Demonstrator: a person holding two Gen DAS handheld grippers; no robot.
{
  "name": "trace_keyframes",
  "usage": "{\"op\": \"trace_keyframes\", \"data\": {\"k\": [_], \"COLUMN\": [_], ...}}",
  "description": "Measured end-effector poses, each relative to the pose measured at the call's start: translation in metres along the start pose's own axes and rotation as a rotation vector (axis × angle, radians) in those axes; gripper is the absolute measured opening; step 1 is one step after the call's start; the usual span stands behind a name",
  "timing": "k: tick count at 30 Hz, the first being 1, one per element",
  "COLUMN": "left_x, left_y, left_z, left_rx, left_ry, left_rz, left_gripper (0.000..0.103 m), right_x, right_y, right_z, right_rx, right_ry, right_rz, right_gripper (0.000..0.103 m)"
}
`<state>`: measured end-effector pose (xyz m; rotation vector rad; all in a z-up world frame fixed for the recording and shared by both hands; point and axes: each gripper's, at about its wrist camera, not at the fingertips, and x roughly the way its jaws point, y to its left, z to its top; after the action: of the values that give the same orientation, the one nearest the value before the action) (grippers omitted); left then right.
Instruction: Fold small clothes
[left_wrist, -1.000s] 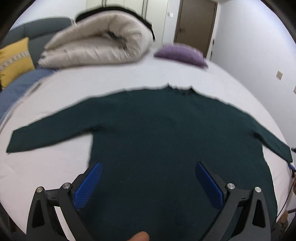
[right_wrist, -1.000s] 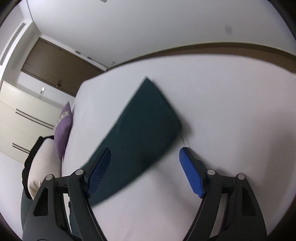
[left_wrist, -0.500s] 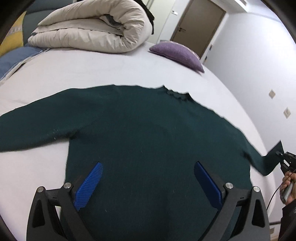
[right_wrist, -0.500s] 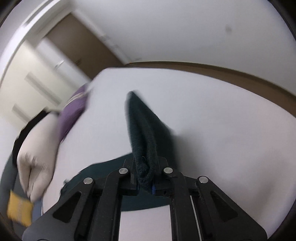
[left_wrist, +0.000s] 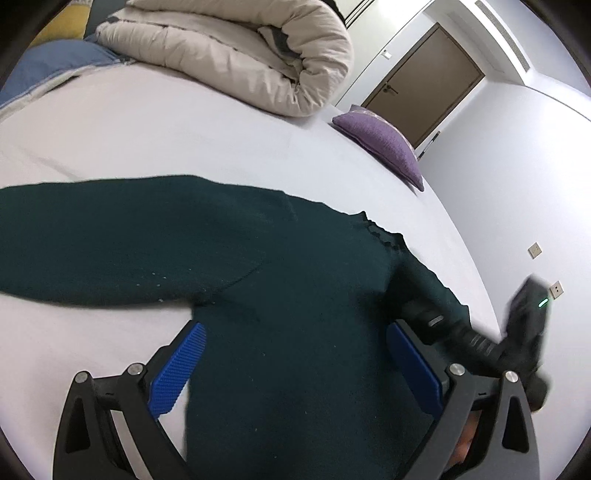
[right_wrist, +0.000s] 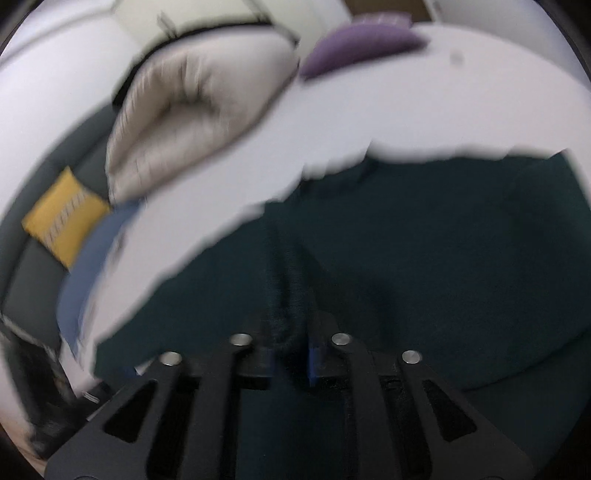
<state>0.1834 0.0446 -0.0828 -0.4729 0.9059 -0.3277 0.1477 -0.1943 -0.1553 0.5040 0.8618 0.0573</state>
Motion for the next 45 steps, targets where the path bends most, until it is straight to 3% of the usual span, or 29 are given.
{"op": "trace_keyframes", "data": {"k": [2, 3, 6, 11, 13, 16, 18, 20, 23, 28, 32, 34, 36, 38, 41, 45], "left_x": [0.01, 0.017, 0.041, 0.085, 0.1, 0.114, 0.119, 0.121, 0.12, 0.103, 0.095, 0.104, 0.122, 0.141, 0.144, 0.142], "left_y": [-0.002, -0.004, -0.019, -0.058, -0.073, -0.085, -0.09, -0.094, -0.095, -0.108, -0.111, -0.103, -0.094, -0.079, -0.067, -0.068], "left_z": [0.001, 0.001, -0.001, -0.001, 0.0, 0.004, 0.011, 0.016, 0.028, 0.051, 0.066, 0.064, 0.056, 0.044, 0.036, 0.039], "left_rx": [-0.004, -0.004, -0.001, 0.056, 0.104, 0.139, 0.152, 0.173, 0.178, 0.215, 0.22, 0.226, 0.232, 0.226, 0.201, 0.236], "left_ry": [0.019, 0.033, 0.082, 0.158, 0.175, 0.176, 0.186, 0.195, 0.191, 0.085, -0.013, -0.023, -0.006, 0.036, 0.023, 0.018], "left_rz": [-0.012, -0.018, -0.04, -0.019, 0.036, 0.112, 0.142, 0.154, 0.146, 0.103, 0.046, 0.052, 0.079, 0.107, 0.085, 0.115], "left_gripper": [0.1, 0.1, 0.1, 0.099, 0.097, 0.077, 0.047, 0.03, 0.008, 0.008, 0.008, 0.009, 0.009, 0.01, 0.013, 0.021], "right_x": [0.032, 0.032, 0.014, -0.083, -0.113, -0.138, -0.144, -0.151, -0.151, -0.139, -0.141, -0.144, -0.141, -0.139, -0.138, -0.148], "right_y": [-0.003, -0.002, -0.014, -0.068, -0.092, -0.13, -0.163, -0.2, -0.226, -0.24, -0.251, -0.261, -0.273, -0.278, -0.279, -0.271], "right_z": [-0.03, -0.053, -0.07, -0.076, -0.08, -0.078, -0.077, -0.078, -0.067, -0.036, -0.022, -0.024, -0.031, -0.038, -0.043, -0.042], "right_rx": [0.012, 0.01, -0.009, 0.081, 0.119, 0.188, 0.309, 0.441, 0.536, 0.593, 0.643, 0.664, 0.688, 0.686, 0.681, 0.661], "right_ry": [0.064, 0.055, -0.012, -0.1, -0.134, -0.157, -0.153, -0.183, -0.205, -0.19, -0.287, -0.311, -0.302, -0.311, -0.322, -0.254], "right_rz": [0.071, 0.084, 0.08, 0.129, 0.159, 0.121, 0.105, 0.155, 0.217, 0.233, 0.218, 0.227, 0.211, 0.207, 0.206, 0.143], "right_gripper": [0.05, 0.052, 0.062, 0.067, 0.068, 0.068, 0.068, 0.066, 0.066, 0.066, 0.065, 0.056, 0.029, 0.022, 0.023, 0.029]}}
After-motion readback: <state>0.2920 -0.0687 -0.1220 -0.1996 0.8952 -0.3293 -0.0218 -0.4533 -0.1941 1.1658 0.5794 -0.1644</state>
